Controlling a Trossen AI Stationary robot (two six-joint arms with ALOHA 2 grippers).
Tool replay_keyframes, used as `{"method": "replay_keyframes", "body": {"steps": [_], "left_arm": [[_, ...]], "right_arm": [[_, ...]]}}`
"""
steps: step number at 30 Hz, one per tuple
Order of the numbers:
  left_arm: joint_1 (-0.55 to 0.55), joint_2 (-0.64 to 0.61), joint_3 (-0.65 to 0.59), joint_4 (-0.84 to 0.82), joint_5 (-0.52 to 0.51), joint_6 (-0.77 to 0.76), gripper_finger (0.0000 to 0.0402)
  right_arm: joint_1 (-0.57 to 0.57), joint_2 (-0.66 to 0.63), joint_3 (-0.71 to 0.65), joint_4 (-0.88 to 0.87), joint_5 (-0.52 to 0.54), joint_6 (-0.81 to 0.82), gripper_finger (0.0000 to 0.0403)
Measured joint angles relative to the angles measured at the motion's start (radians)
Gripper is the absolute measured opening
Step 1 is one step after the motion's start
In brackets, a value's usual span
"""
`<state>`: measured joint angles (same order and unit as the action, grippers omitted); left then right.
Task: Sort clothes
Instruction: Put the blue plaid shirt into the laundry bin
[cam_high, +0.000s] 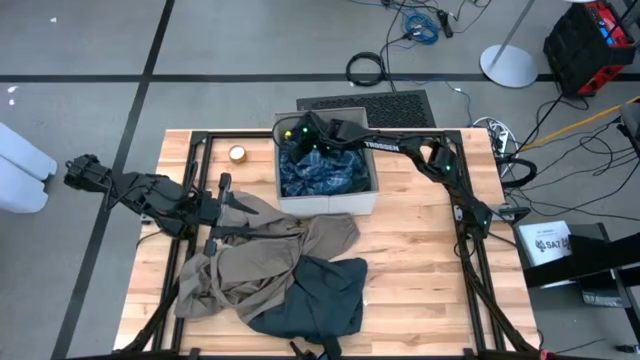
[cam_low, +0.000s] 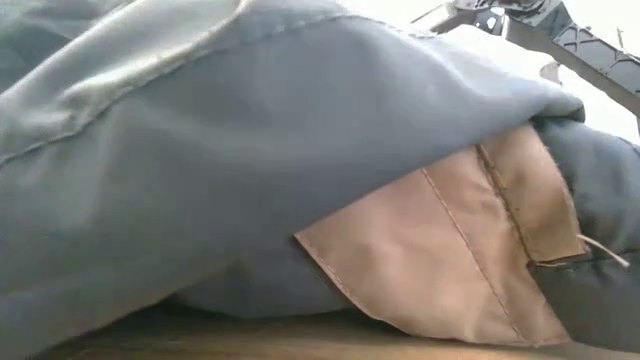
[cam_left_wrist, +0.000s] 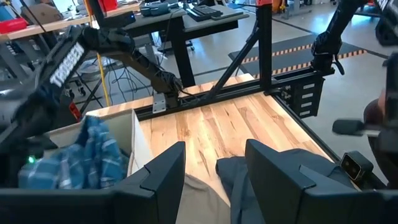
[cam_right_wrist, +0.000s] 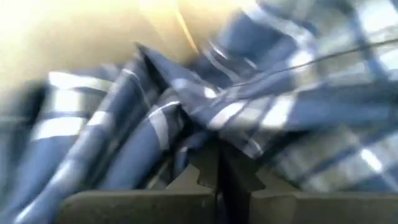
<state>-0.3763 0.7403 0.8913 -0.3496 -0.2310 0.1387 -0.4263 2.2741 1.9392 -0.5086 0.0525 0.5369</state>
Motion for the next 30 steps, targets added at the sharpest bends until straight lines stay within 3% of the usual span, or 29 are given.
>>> {"method": "replay_keyframes", "body": {"steps": [16, 26, 30], "left_arm": [[0.0, 0.0, 0.0, 0.001, 0.0, 0.0, 0.0178], [0.0, 0.002, 0.0, 0.0, 0.0, 0.0, 0.0178], [0.0, 0.004, 0.0, 0.004, 0.0, 0.0, 0.0178]], "right_arm": [[0.023, -0.272, 0.0, 0.045, 0.018, -0.079, 0.0], [0.094, -0.408, 0.002, -0.259, -0.291, -0.062, 0.0], [0.145, -0.399, 0.002, -0.367, -0.314, -0.078, 0.0]]}}
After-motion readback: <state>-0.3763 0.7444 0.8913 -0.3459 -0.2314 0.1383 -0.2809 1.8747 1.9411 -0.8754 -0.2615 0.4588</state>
